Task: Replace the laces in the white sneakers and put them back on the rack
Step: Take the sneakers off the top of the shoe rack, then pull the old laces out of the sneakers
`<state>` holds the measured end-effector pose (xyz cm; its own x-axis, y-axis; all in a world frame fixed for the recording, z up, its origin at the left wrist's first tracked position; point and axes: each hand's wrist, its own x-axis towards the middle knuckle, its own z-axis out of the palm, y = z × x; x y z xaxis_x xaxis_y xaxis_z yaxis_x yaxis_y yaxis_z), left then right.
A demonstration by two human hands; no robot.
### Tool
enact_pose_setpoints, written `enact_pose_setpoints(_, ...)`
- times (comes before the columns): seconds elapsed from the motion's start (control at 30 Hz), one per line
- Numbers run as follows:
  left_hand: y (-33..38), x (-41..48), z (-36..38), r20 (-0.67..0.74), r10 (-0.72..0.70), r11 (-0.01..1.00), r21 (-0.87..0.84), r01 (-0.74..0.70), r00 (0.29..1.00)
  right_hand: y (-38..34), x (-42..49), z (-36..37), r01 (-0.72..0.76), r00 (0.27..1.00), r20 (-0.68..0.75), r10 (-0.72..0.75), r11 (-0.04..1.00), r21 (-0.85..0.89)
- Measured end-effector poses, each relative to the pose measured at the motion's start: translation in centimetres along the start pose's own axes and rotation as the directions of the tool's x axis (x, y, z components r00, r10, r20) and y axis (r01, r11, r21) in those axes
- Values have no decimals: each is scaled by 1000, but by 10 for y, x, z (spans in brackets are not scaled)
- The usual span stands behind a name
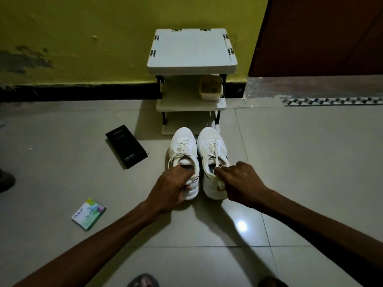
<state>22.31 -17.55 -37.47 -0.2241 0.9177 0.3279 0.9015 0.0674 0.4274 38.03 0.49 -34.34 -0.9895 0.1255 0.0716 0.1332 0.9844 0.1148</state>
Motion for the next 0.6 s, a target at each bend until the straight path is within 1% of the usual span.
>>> enact_pose_setpoints(0.1,-19,-8,24,34,-30,999,-15,31,999,-5,4,26,-48,995,94,46,999,23)
enact_pose_setpoints(0.17,-30,-14,36,30,-47,999,-2,47,998,-7,5,39,-89,984,156,83,995,35)
enact_pose_setpoints(0.27,-34,-17,46,1,-63,998,-2,63,998,-9,8,41,-167,962,232,145,983,80)
enact_pose_setpoints(0.33,-35,-13,47,-11,-39,999,0,39,999,-9,11,37,-163,950,280,137,984,72)
enact_pose_setpoints(0.43,-38,-8,34,-9,8,999,32,-7,1000,-2,22,21,-162,908,402,122,984,68)
enact_pose_setpoints(0.47,-41,-7,28,-44,-28,1000,-8,27,999,1,28,12,-181,905,402,139,981,67)
enact_pose_setpoints(0.5,-41,-6,21,-86,-120,990,-82,113,989,4,34,3,-211,910,378,169,975,75)
enact_pose_setpoints(0.57,-45,-4,10,-164,-318,933,-227,278,934,5,48,-10,-320,917,301,260,932,169)
enact_pose_setpoints(0.6,-50,-2,7,-197,-370,914,-249,319,908,3,54,-13,-377,912,260,316,895,237)
